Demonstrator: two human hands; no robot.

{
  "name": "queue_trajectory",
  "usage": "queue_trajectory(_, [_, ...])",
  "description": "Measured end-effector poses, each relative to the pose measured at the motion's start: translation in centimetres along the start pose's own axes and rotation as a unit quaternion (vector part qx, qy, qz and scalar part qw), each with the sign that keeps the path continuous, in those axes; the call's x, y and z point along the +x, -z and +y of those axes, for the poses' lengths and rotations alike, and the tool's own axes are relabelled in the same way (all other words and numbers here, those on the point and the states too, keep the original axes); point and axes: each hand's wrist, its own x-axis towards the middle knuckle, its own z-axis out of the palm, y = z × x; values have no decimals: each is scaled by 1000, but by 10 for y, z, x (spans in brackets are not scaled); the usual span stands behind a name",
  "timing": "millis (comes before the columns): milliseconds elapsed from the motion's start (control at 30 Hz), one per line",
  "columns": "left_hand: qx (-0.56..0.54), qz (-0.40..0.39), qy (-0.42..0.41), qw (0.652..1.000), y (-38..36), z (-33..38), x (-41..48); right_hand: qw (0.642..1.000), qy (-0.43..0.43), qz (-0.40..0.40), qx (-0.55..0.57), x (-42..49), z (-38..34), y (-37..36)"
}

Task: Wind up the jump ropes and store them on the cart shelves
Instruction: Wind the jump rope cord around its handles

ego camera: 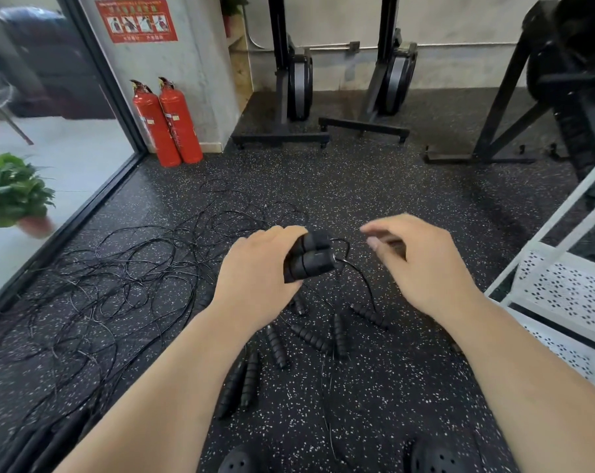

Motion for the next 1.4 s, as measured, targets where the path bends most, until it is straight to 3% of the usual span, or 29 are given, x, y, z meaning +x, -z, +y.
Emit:
queue_trajectory(67, [-15,7,-21,1000,1,3,0,997,-12,13,82,-1,-10,5])
queue_trajectory(233, [-149,-14,18,989,-2,14,-5,972,-11,-126,200,-9,-30,3])
queue_trajectory(433, [-286,-59,117,949,-3,14,2,957,-41,-101,269,-5,-34,3])
queue_trajectory(500, [-354,-61,146,922,-8,15,5,951,-47,-93,290,-4,-34,2])
queue_trajectory(600, [-548,-59,223,804,-11,23,6,943,-78,-54,318,-3,-34,-3])
queue_trajectory(667, [-635,-59,266,723,-14,29,8,959,-65,-37,272,-3,-36,-8])
queue_trajectory(800, [-755,-24,336,563,-26,39,10,989,-18,2,148,-17,-60,-29])
queue_trajectory(867, [-782,1,355,512,-28,39,11,991,1,32,130,-29,-69,-44])
queue_trajectory(1033, [-721,64,421,547,-29,34,13,991,32,72,106,-38,-66,-60])
queue_trajectory(1200, [-700,98,415,572,-28,35,11,992,60,63,93,-43,-61,-66])
queue_trajectory(1233, [-705,91,419,565,-27,33,11,993,64,48,83,-45,-63,-65])
queue_trajectory(1400, [-771,46,440,459,-27,32,8,994,87,-24,-64,-48,-67,-68])
